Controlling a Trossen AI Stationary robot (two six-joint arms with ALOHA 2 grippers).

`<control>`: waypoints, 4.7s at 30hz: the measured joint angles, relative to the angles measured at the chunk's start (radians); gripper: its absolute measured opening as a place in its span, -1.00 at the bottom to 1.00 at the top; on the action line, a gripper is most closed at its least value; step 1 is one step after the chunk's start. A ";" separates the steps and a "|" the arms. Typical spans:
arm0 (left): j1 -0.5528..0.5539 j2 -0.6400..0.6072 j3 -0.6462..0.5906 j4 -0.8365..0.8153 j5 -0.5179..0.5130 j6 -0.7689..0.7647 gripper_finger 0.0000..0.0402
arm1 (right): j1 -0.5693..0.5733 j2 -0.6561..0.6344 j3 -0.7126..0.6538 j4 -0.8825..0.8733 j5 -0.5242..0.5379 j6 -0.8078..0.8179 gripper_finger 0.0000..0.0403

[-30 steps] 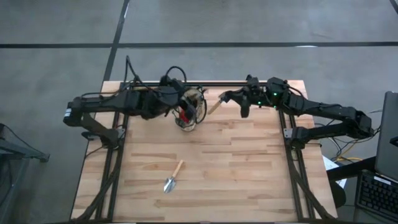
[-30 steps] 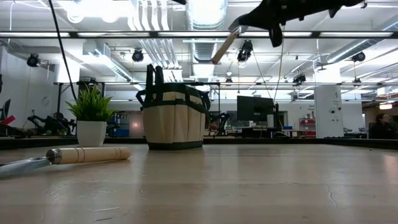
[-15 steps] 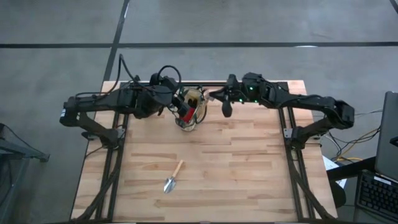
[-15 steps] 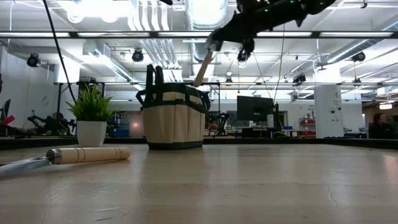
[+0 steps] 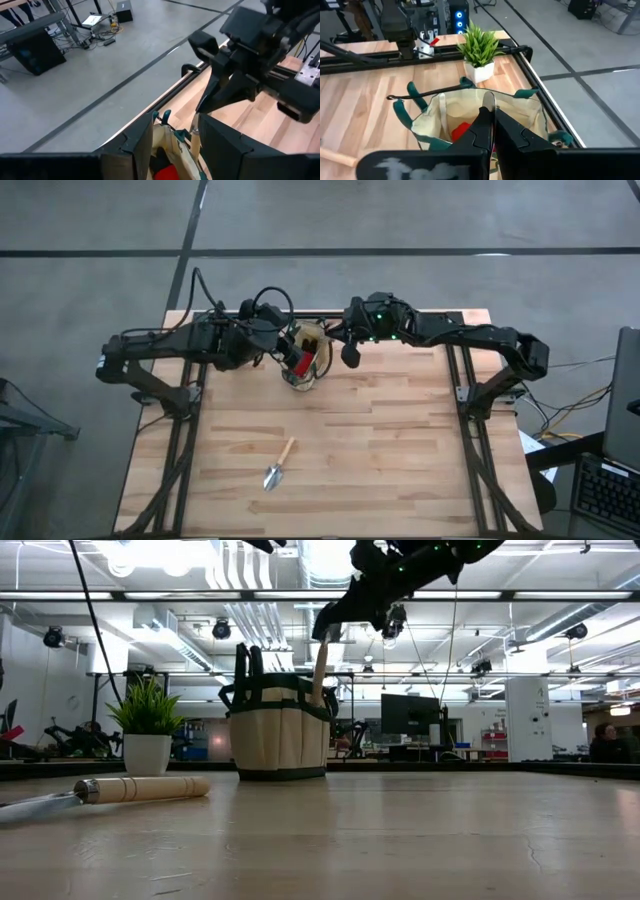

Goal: Pick & Place Garden tools in Gardening bag
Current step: Put the top brown trowel into the green gardening bag, then put the brown trowel into the green gardening bag

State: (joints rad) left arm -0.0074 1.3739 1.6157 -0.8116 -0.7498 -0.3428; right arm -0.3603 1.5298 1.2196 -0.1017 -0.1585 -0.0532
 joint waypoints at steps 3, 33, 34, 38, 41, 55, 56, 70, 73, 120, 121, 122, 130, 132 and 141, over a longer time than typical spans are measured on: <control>0.000 0.000 0.000 -0.001 0.000 0.001 -0.20 | -0.003 0.025 0.015 0.021 0.000 -0.011 -0.96; -0.001 -0.003 0.000 -0.070 0.065 -0.084 -0.20 | -0.010 0.193 0.014 -0.032 -0.031 0.057 -0.65; -0.001 -0.003 0.000 -0.068 0.078 -0.087 -0.20 | -0.010 0.193 0.014 -0.032 -0.035 0.065 -0.58; -0.001 -0.003 -0.001 -0.077 0.103 -0.104 -0.20 | -0.008 0.183 0.014 -0.039 -0.037 0.126 -0.27; -0.001 -0.003 -0.010 -0.101 0.145 -0.126 -0.20 | -0.006 0.151 0.014 -0.045 -0.036 0.159 -0.07; -0.201 -0.004 -0.320 -0.185 0.604 -0.533 -0.20 | 0.029 -0.086 0.013 -0.286 -0.034 0.101 0.24; -0.225 -0.004 -0.347 -0.166 0.622 -0.587 -0.20 | 0.031 -0.100 0.013 -0.285 -0.034 0.102 0.23; -0.436 0.086 -0.674 0.299 0.557 -1.035 -0.22 | 0.034 -0.169 0.002 -0.297 -0.034 0.107 0.17; -0.436 0.144 -0.689 0.298 0.557 -1.058 -0.22 | 0.037 -0.169 0.002 -0.317 -0.033 0.107 0.18; -0.352 0.076 -0.676 0.552 0.327 -1.041 -0.67 | 0.050 -0.193 0.002 -0.362 -0.088 0.159 0.11; -0.349 0.051 -0.676 0.564 0.295 -1.039 -0.67 | 0.052 -0.198 0.002 -0.360 -0.090 0.158 0.11; -0.345 0.024 -0.675 0.574 0.263 -1.038 -0.67 | 0.055 -0.204 0.002 -0.353 -0.094 0.154 0.11; -0.332 -0.154 -0.674 0.634 0.041 -1.024 -0.67 | 0.097 -0.259 0.004 -0.210 -0.105 0.145 0.09; -0.332 -0.183 -0.674 0.686 -0.012 -0.996 -0.66 | 0.104 -0.258 0.004 -0.179 -0.105 0.164 0.09; -0.316 -0.279 -0.674 0.899 -0.181 -0.874 -0.66 | 0.188 -0.253 0.003 0.004 -0.108 -0.016 0.09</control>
State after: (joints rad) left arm -0.3234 1.0950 0.9421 0.0873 -0.9308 -1.2165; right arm -0.1727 1.2766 1.2226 -0.0981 -0.2669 -0.0687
